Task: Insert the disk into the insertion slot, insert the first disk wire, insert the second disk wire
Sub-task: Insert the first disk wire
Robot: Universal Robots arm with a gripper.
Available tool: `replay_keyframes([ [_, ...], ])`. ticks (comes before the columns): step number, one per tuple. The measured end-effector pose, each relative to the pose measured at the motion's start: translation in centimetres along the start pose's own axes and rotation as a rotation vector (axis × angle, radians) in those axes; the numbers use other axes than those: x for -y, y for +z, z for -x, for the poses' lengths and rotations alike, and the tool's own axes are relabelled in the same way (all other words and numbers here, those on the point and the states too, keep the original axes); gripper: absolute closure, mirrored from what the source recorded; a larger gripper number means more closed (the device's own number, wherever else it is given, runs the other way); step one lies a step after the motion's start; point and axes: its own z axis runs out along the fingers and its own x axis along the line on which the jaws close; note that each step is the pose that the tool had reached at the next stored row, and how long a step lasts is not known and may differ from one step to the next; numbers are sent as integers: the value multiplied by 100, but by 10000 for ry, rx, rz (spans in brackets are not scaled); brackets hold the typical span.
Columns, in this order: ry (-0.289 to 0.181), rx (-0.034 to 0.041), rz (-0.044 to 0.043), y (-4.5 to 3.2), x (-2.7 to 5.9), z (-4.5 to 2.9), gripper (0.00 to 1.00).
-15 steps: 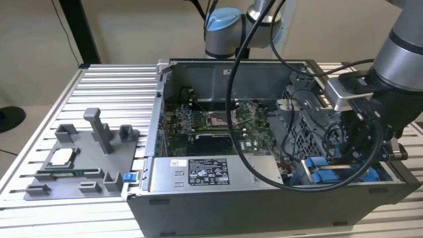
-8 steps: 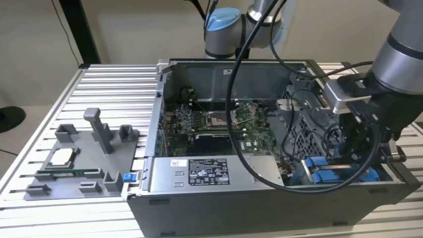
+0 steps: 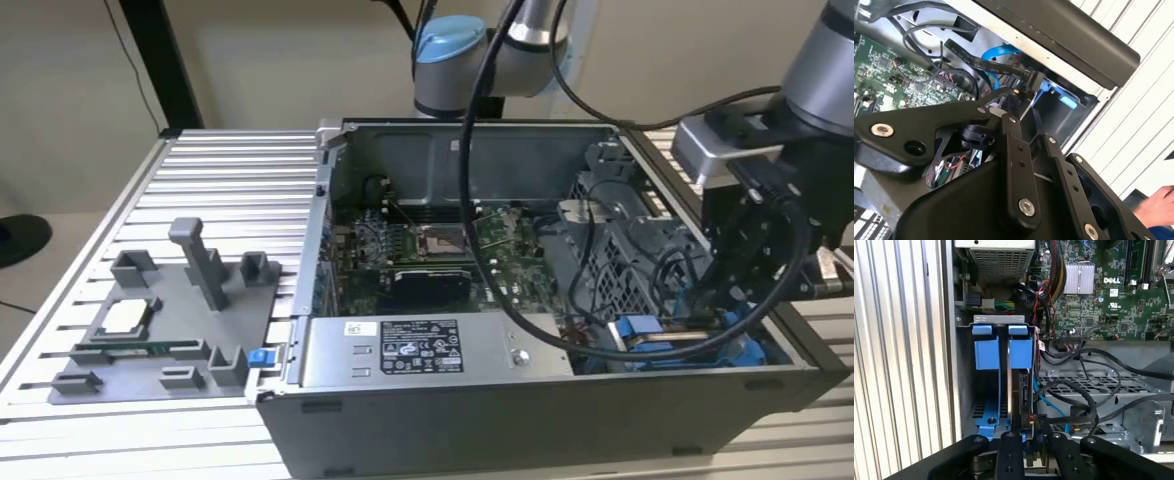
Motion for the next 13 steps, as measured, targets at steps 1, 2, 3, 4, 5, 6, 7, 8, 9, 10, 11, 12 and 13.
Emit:
replay_keyframes([
  [1, 2, 2, 33, -16, 5, 1, 100],
  [2, 8, 2, 107, -23, 20, 1, 100],
  [3, 13, -3, 209, -26, 44, 2, 100],
  [4, 18, -8, 305, -29, 66, 4, 100],
  [5, 24, -11, 411, -29, 90, 4, 100],
  [6, 29, -15, 516, -31, 113, 5, 100],
  [7, 35, -17, 626, -31, 138, 6, 100],
  [8, 41, -20, 729, -31, 163, 7, 100],
  [9, 47, -24, 827, -31, 190, 7, 100],
  [10, 52, -27, 926, -30, 220, 8, 100],
  [11, 57, -29, 1014, -27, 248, 9, 100],
  [12, 61, -33, 1102, -25, 280, 10, 100],
  [13, 66, -35, 1186, -22, 312, 10, 100],
])
